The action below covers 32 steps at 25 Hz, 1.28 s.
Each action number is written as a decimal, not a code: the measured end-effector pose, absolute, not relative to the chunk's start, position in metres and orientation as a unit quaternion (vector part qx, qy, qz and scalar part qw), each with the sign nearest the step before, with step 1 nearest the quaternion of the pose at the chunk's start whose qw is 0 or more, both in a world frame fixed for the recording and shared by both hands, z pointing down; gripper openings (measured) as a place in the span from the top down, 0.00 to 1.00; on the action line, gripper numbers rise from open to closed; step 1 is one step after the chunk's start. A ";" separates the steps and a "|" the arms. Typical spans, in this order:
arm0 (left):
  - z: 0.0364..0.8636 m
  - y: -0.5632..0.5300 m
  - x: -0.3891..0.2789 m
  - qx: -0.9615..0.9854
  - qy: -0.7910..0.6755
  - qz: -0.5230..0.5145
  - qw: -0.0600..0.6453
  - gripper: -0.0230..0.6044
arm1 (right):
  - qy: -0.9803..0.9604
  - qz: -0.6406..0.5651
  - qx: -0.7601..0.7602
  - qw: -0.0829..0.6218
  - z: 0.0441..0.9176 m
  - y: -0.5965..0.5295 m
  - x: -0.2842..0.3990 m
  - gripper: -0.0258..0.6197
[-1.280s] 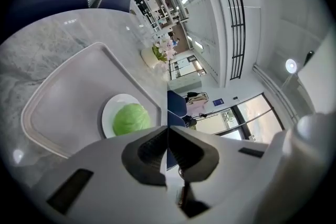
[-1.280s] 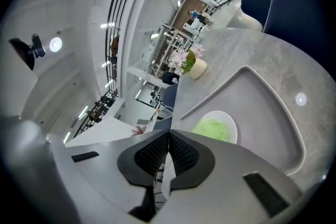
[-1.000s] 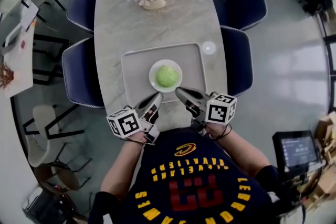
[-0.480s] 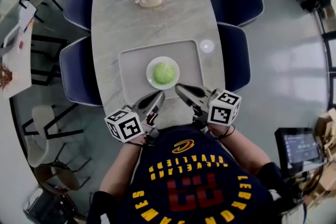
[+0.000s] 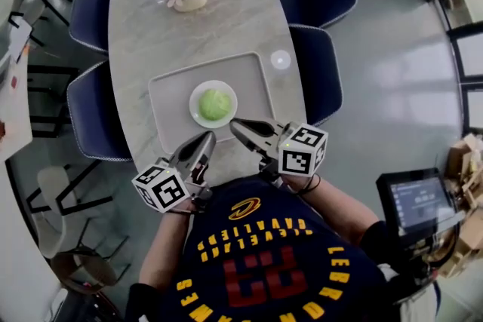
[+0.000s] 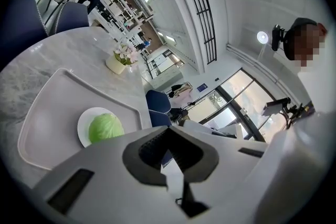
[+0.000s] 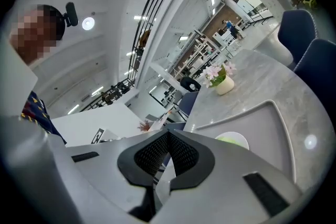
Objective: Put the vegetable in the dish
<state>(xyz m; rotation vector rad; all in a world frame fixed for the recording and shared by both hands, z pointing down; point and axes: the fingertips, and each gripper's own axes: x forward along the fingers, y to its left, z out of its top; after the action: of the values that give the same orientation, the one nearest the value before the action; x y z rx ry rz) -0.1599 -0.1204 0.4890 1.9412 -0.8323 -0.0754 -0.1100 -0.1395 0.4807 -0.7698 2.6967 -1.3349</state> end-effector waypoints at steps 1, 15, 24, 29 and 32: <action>0.489 -0.121 -0.160 0.800 -0.342 -0.030 0.491 0.96 | 0.868 -0.429 -0.251 0.018 0.481 -0.140 -0.110 0.95; 0.498 -0.120 -0.161 0.791 -0.353 -0.018 0.499 0.96 | 0.873 -0.419 -0.250 0.015 0.479 -0.138 -0.111 0.95; 0.501 -0.120 -0.153 0.789 -0.345 -0.023 0.507 0.96 | 0.867 -0.424 -0.261 0.012 0.481 -0.137 -0.101 0.95; 0.502 -0.118 -0.157 0.783 -0.350 -0.028 0.513 0.96 | 0.867 -0.424 -0.260 0.010 0.480 -0.137 -0.103 0.95; 0.502 -0.118 -0.158 0.783 -0.351 -0.033 0.512 0.96 | 0.868 -0.424 -0.259 0.009 0.480 -0.137 -0.104 0.95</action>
<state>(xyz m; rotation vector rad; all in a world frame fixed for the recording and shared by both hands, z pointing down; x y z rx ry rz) -0.1577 -0.1185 0.5023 1.8847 -0.8437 -0.0787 -0.1036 -0.1371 0.4803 -0.8093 2.7116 -1.3234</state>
